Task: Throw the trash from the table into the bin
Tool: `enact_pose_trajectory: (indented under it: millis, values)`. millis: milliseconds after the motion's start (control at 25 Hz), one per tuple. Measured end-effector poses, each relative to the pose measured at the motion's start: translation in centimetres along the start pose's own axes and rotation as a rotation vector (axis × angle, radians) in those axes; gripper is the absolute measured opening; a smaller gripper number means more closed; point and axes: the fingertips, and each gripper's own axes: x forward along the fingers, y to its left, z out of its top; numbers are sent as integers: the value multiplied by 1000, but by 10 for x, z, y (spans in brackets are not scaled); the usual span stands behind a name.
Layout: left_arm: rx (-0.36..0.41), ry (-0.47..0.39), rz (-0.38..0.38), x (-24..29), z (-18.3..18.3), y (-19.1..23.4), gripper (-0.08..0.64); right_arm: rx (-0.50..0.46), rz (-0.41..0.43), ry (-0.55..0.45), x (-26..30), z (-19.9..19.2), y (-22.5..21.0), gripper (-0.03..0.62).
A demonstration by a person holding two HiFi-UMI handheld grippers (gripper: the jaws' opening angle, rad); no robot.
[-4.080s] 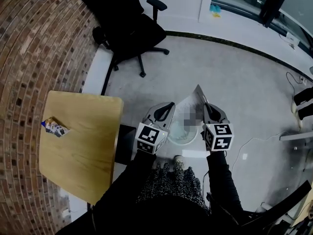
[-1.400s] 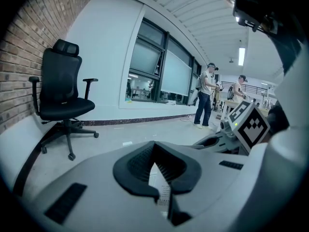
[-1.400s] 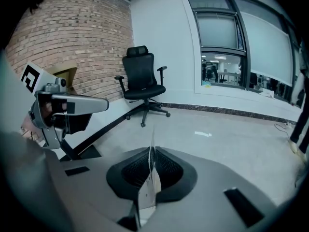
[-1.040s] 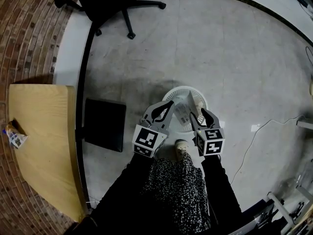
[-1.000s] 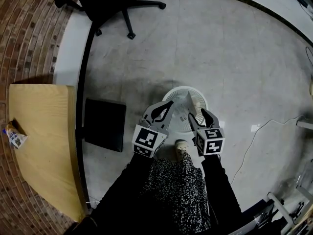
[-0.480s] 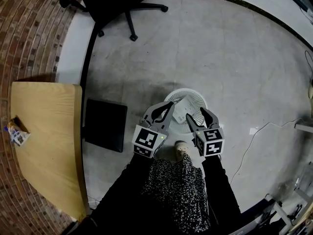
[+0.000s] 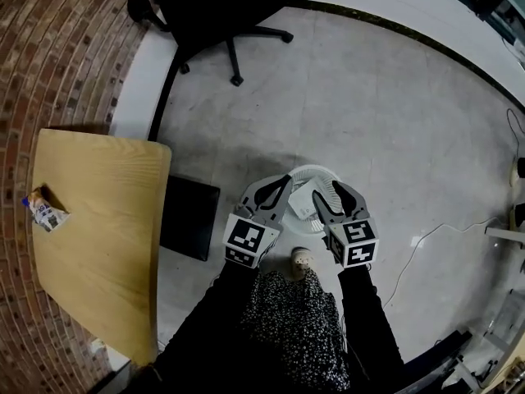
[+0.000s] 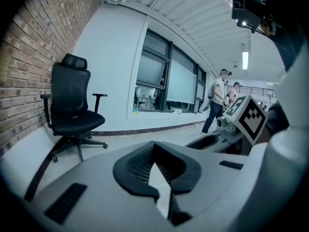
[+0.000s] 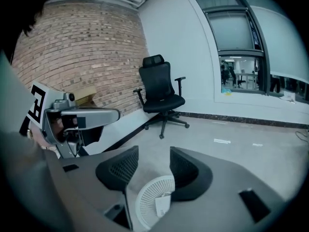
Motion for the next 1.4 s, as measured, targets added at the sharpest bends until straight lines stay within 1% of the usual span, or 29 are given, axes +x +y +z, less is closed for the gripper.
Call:
enact_pose_trajectory:
  millis: [80, 200, 360, 480, 520, 640, 800, 1000, 1200, 1400]
  values:
    - [-1, -11, 11, -8, 14, 2, 6, -15, -10, -22, -7, 18, 6, 159]
    - [2, -32, 30, -20, 37, 6, 6, -47, -10, -50, -14, 43, 16, 116]
    - [-1, -50, 53, -34, 59, 10, 6, -83, 21, -58, -21, 68, 30, 92]
    - [-4, -64, 79, -46, 76, 16, 6, -119, 41, -87, -28, 92, 41, 30]
    - [-4, -70, 86, -51, 83, 19, 6, -117, 48, -96, -31, 101, 44, 23]
    - [-2, -88, 102, -65, 105, 22, 6, -117, 67, -113, -40, 125, 55, 14]
    - [6, -119, 139, -88, 139, 30, 6, -175, 104, -147, -47, 162, 77, 12]
    - [12, -144, 171, -113, 158, 32, 6, -225, 148, -188, -51, 203, 105, 12]
    - [-2, -173, 259, -148, 177, 46, 6, -278, 220, -231, -59, 238, 134, 11]
    - [-17, -212, 379, -195, 198, 75, 6, -273, 281, -282, -65, 271, 165, 12]
